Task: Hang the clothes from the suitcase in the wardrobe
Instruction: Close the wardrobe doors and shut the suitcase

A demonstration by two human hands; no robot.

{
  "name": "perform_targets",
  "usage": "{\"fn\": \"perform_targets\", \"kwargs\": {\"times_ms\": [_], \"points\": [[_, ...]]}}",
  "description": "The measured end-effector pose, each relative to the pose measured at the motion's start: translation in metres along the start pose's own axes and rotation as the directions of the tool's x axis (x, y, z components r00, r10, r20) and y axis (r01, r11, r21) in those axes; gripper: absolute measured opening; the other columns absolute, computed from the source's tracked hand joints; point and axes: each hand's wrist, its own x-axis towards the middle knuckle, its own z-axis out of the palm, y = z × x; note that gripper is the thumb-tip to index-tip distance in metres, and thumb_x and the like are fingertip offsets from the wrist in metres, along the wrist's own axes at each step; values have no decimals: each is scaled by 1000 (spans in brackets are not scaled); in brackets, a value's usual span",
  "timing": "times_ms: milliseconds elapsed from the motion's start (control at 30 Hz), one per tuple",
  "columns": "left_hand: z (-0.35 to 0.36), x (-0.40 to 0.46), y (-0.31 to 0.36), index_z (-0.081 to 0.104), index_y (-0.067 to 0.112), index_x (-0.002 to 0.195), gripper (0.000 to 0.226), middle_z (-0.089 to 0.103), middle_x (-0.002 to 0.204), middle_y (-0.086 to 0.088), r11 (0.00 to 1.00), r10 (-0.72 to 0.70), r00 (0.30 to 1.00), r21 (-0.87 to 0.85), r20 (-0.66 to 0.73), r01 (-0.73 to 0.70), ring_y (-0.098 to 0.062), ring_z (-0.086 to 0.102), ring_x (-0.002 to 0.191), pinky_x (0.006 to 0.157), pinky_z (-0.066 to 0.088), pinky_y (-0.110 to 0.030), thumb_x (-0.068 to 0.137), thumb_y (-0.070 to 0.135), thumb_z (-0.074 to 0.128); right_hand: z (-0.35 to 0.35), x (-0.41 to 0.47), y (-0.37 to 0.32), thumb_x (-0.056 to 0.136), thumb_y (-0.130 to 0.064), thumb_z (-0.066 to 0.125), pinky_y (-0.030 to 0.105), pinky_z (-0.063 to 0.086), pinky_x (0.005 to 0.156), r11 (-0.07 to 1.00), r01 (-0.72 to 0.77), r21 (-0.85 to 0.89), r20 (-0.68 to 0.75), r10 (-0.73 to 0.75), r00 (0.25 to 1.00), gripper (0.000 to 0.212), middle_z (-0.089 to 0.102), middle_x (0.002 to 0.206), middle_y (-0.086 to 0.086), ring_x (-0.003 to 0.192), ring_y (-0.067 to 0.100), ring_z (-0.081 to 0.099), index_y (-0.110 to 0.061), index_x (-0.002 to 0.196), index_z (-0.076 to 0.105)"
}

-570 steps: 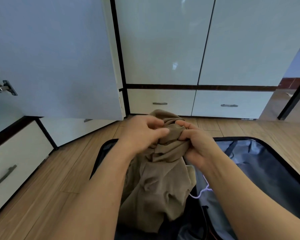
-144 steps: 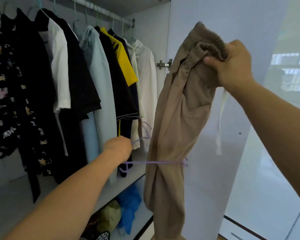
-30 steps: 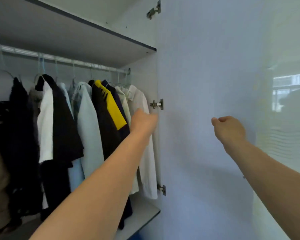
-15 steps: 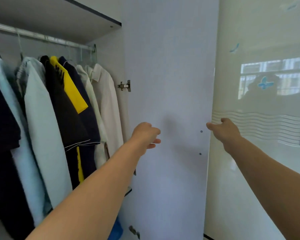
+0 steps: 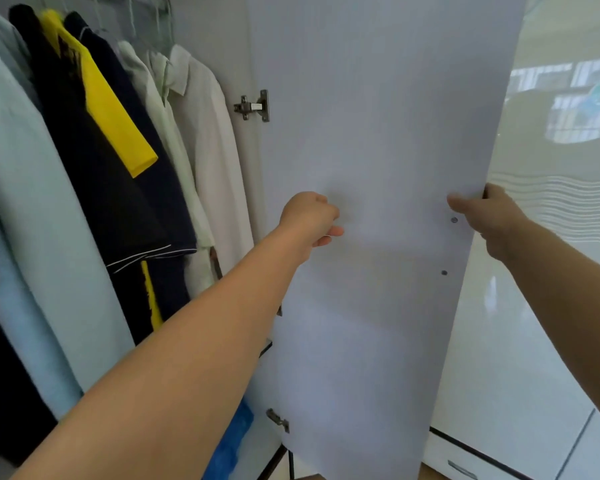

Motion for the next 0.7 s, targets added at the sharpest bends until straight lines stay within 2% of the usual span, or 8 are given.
{"fn": "perform_targets", "kwargs": {"times_ms": [100,167,233,367,467,567,633,700], "points": [[-5,4,-2,50,13,121,29,54,130,-8,1000,20,1000,-20,-11,-21,-11,66,69,80,54,-33,93,4,51,8,-2,0,97,-28,50,31,36,72,992,-1,-124,-172,-20,985,41,58,114,13,74,21,54,0,126,48],[-6,0,-2,51,13,120,29,53,131,-8,999,34,999,-19,-17,-34,-11,66,69,80,53,-33,93,5,51,11,-12,-3,98,-34,46,33,35,74,965,-14,-261,-260,-56,964,44,58,116,18,89,31,54,1,124,47],[-5,-11,1,54,17,103,16,55,128,-9,999,48,999,-8,-25,-48,-11,66,69,80,53,-33,92,5,52,15,-31,-7,98,-37,46,38,37,80,942,11,-337,-291,-115,950,44,58,117,21,105,37,55,1,121,46],[8,-50,15,55,25,85,10,62,115,-6,994,109,993,3,-38,-109,-17,69,82,88,54,-38,95,23,54,30,-86,-14,97,-38,50,34,34,72,914,170,-368,-234,-268,934,40,60,104,20,98,36,56,0,109,48],[22,-92,25,57,29,93,23,64,106,1,984,170,985,54,-37,-168,-19,66,96,91,54,-40,97,49,46,41,-125,-22,95,-39,53,31,28,61,899,324,-295,-105,-368,924,31,56,85,8,82,30,55,-9,90,46],[27,-124,24,57,31,102,29,60,101,8,965,214,971,179,-111,-192,-17,58,101,94,47,-34,95,55,44,47,-158,-34,94,-28,51,29,29,52,862,475,-178,142,-455,879,19,51,72,-5,68,18,51,-17,80,46],[22,-139,19,41,18,139,61,55,126,1,958,196,963,245,-186,-147,-18,53,116,96,41,-29,93,56,49,45,-177,-43,94,-16,47,26,33,54,813,563,-149,374,-480,793,12,53,74,-9,66,11,50,-21,89,56],[10,-152,11,30,12,146,71,49,138,-4,973,154,953,207,-259,-101,-19,51,120,98,42,-30,92,52,53,42,-194,-51,95,-12,45,22,38,54,781,611,-130,611,-422,670,24,56,81,-7,66,8,51,-16,112,61]]}}
